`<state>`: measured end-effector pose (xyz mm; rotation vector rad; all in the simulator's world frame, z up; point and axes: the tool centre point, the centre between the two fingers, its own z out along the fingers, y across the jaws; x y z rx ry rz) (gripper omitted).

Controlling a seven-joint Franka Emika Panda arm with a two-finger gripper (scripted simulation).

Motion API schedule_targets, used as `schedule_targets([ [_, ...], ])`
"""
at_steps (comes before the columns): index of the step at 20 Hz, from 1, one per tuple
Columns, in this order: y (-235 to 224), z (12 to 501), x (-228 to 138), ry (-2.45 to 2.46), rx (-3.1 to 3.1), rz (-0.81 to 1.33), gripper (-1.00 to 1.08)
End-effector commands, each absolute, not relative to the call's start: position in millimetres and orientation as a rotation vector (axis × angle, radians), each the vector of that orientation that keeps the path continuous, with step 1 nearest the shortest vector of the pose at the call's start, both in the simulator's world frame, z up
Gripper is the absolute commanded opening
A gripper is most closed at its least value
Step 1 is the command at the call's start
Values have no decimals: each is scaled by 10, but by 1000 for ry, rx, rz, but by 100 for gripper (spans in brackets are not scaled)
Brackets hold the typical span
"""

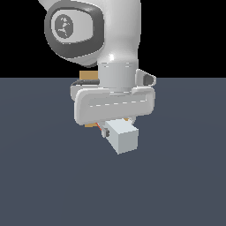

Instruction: Insert the peg into the horizontal hole in a box.

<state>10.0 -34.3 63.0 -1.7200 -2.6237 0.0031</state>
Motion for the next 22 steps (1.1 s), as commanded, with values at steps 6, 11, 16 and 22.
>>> schedule_targets([
  [6,-289,728,22,-2537,-1853,-1,-100],
  [11,-274,744,6,-2518,-1879,0,-100],
  [16,-272,743,8,-2519,-1878,0,-100],
  [22,-265,765,25,-2521,-1880,-5,-100],
])
